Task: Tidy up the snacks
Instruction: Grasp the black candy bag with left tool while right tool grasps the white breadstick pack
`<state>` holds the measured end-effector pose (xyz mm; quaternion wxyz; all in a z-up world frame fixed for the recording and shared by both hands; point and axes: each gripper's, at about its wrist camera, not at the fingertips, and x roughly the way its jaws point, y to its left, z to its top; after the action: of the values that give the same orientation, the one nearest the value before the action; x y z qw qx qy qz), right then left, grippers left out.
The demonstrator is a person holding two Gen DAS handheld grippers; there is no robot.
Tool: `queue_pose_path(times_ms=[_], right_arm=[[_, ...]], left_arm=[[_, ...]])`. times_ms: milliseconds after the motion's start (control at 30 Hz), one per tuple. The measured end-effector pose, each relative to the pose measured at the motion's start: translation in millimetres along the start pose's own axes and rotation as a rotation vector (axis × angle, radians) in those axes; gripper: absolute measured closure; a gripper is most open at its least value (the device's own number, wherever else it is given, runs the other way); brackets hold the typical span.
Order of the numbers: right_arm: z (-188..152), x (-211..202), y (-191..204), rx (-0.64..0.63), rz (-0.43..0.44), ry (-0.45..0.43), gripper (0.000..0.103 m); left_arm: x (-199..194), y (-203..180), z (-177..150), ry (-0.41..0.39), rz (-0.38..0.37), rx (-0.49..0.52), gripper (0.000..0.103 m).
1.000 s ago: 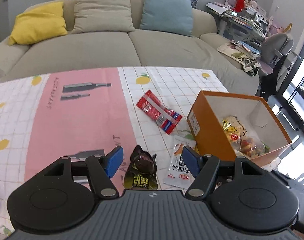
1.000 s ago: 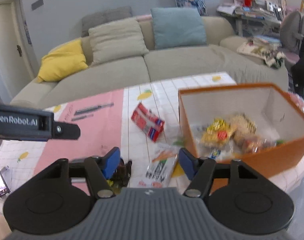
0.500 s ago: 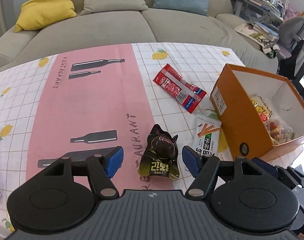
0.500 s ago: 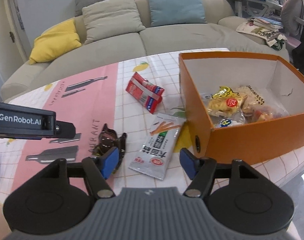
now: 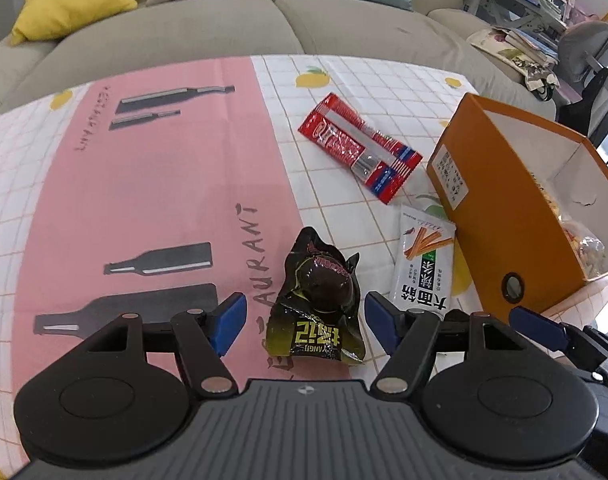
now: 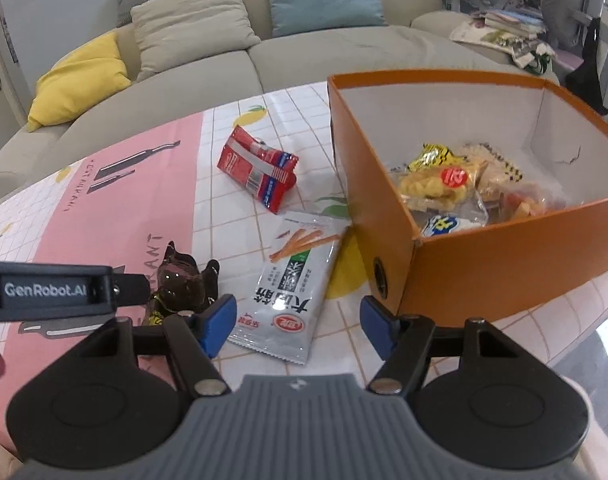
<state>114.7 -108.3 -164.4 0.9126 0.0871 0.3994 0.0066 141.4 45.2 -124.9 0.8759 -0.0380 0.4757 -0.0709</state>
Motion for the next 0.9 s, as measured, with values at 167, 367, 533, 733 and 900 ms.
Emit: queue_pose_path(times_ms=[167, 367, 533, 733, 900], right_arm=[[-1, 10, 3, -0.017, -0.009, 0.015, 0.036], [-3, 17, 4, -0.037, -0.018, 0.033, 0.036], [-4, 22, 6, -0.053, -0.026, 0.044, 0.036], [-6, 24, 13, -0.091, -0.033, 0.058, 0.036], [-6, 25, 17, -0.110, -0.025, 0.080, 0.030]], left_arm=[[21, -4, 5, 0.001, -0.020, 0.006, 0.023], [47, -4, 7, 0.024, -0.010, -0.011, 0.023], [59, -5, 6, 0.052, 0.016, -0.024, 0.029], [57, -1, 1, 0.041, 0.023, -0.035, 0.043], [50, 12, -1, 0.062, 0.070, -0.056, 0.044]])
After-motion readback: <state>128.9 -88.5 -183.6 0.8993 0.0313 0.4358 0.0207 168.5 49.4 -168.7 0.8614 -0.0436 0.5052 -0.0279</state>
